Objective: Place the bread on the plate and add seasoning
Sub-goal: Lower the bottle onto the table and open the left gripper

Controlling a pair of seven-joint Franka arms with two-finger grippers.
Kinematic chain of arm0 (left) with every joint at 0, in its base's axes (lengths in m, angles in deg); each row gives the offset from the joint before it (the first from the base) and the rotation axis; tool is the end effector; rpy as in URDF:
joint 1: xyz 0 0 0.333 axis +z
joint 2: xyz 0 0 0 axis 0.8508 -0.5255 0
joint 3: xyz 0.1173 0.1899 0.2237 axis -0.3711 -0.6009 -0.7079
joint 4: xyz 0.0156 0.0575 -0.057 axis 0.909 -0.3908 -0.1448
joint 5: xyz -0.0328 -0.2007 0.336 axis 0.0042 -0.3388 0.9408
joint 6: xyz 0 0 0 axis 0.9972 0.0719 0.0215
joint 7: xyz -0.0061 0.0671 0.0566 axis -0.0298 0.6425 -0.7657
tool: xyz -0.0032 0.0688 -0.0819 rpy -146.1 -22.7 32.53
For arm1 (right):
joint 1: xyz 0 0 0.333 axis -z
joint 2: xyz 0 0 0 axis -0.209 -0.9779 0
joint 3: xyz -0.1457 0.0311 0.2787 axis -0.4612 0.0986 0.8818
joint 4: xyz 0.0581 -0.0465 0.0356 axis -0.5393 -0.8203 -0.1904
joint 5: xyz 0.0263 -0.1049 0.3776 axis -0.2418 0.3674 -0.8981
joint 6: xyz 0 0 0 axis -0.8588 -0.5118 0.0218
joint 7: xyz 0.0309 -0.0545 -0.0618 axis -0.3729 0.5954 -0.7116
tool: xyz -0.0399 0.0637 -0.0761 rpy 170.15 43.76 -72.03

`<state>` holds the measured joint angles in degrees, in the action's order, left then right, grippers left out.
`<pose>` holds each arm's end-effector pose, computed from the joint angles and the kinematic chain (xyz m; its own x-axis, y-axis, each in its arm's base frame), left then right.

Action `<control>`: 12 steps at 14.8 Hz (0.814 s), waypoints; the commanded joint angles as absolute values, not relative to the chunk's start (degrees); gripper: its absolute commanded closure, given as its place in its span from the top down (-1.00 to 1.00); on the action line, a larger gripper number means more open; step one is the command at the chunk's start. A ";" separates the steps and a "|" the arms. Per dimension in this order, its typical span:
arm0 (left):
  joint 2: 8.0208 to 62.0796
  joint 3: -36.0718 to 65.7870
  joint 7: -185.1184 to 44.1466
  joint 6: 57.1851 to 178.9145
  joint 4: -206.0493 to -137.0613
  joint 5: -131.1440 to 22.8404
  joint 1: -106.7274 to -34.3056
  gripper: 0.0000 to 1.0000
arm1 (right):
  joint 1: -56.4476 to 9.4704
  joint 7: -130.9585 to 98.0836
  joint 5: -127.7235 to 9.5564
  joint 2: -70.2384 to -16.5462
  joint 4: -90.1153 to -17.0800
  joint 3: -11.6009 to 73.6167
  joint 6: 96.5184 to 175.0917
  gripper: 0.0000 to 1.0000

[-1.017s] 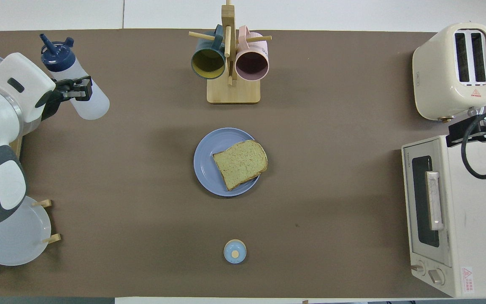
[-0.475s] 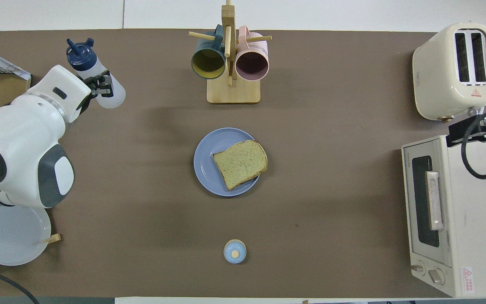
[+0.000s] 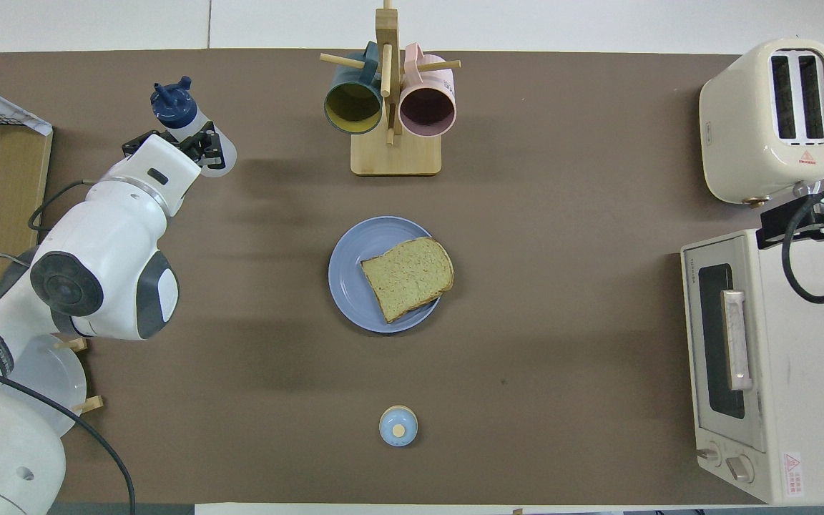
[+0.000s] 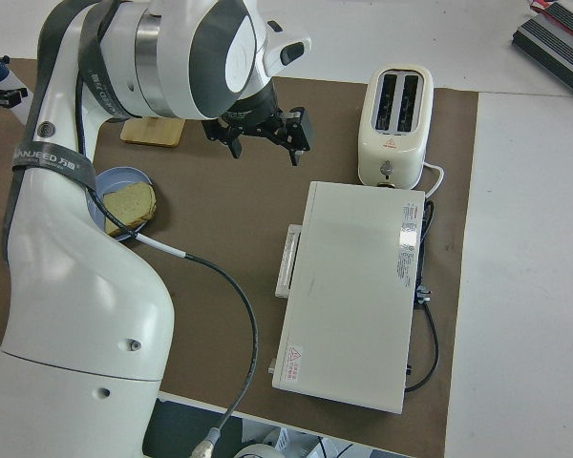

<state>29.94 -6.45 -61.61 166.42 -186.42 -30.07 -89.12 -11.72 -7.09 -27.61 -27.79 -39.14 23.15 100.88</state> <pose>0.5967 -0.1409 0.3816 0.6582 -0.0779 0.7488 -0.1375 -0.9903 0.0178 0.5381 -0.0113 0.6248 0.9930 -0.0414 -0.1104 -0.0397 -0.9991 0.0178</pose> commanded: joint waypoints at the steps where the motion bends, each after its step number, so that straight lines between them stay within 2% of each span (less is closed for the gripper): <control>1: 27.72 -6.19 -62.69 172.48 -186.55 -30.86 -89.24 -1.00 | -11.27 -7.74 -28.76 -27.08 -40.20 23.19 101.35 1.00; 4: 24.82 -6.10 -62.78 180.12 -188.82 -30.86 -89.33 -1.00 | -11.27 -7.74 -28.76 -27.08 -40.20 23.19 101.35 1.00; 12: 23.49 -6.19 -62.43 180.50 -190.68 -30.86 -91.26 -1.00 | -11.27 -7.74 -28.76 -27.08 -40.20 23.19 101.35 1.00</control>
<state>23.74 -5.53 -62.45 178.95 -189.63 -30.07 -90.07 -11.72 -7.09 -27.61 -27.79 -39.14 23.15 100.88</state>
